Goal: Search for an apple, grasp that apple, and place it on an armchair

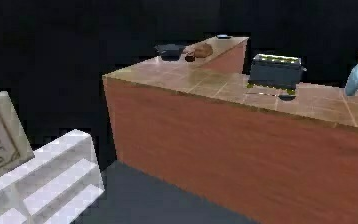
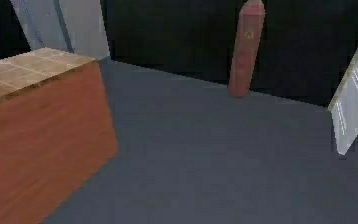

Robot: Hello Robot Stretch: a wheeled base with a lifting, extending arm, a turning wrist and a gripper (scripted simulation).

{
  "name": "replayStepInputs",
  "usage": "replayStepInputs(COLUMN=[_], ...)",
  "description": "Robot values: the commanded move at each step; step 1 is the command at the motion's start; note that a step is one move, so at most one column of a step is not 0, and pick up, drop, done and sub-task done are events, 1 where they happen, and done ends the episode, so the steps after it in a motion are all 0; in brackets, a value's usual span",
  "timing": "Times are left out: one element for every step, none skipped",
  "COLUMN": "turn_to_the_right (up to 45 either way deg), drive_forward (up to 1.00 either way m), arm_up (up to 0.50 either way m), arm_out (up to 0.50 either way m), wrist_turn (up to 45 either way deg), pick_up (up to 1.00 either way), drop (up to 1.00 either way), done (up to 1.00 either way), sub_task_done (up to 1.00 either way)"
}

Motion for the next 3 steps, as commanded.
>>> replayStepInputs(turn_to_the_right=[27.0,0.0,-45.0], drive_forward=[0.00,0.30,0.00], arm_up=[0.00,0.00,0.00], arm_out=[0.00,0.00,0.00], wrist_turn=[0.0,0.0,0.0], pick_up=[0.00,0.00,0.00], drop=[0.00,0.00,0.00], done=[0.00,0.00,0.00], sub_task_done=[0.00,0.00,0.00])
